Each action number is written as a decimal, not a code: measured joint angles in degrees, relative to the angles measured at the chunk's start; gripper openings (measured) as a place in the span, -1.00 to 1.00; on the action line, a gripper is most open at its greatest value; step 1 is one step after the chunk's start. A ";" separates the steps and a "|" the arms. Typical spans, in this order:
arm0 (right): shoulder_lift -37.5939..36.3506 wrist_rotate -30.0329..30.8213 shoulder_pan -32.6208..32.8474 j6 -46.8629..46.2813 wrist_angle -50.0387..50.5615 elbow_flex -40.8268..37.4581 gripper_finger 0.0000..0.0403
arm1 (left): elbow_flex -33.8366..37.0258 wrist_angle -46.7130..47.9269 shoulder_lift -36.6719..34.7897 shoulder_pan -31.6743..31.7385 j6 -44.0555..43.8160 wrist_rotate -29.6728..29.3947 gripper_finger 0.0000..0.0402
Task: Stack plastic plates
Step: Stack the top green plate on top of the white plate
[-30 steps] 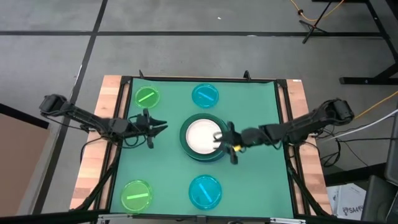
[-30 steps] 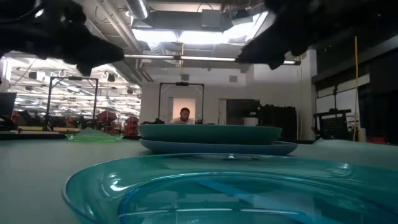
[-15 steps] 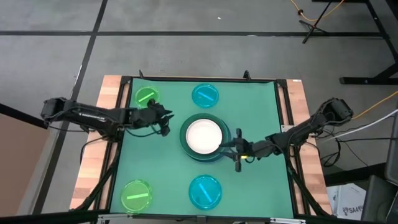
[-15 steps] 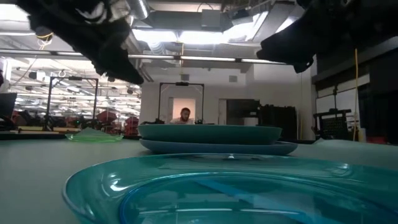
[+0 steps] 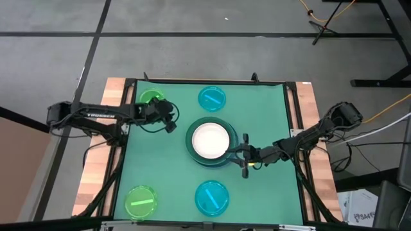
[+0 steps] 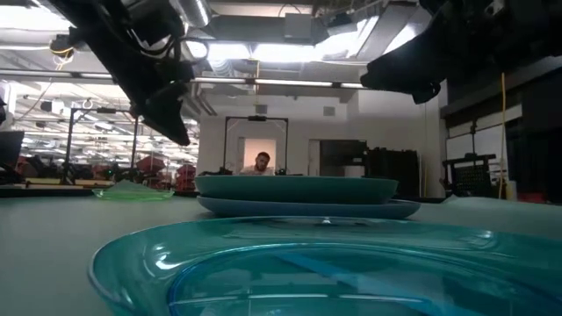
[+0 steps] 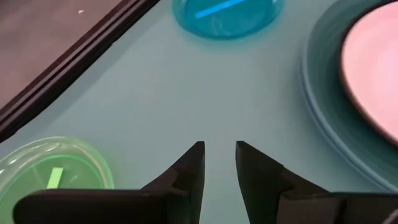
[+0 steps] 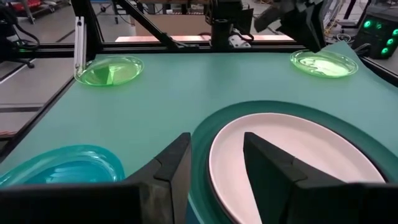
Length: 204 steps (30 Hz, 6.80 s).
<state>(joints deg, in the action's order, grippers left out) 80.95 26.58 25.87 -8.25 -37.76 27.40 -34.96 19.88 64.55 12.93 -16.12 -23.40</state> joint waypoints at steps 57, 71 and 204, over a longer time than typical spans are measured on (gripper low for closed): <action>0.00 0.91 0.00 0.24 -1.60 0.04 -0.31 | 0.08 2.50 14.39 19.59 5.39 3.43 -0.58; 0.00 0.91 0.00 0.24 -1.53 0.06 -0.31 | 0.08 2.42 14.62 19.96 6.24 4.07 -0.58; 2.45 -14.81 0.07 -8.04 9.70 0.06 -0.31 | -47.08 11.38 51.04 -30.45 0.64 -9.62 -1.00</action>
<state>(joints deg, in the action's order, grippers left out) 83.40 11.77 25.93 -16.29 -28.05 27.46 -82.04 31.26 115.59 -17.53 -15.48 -33.02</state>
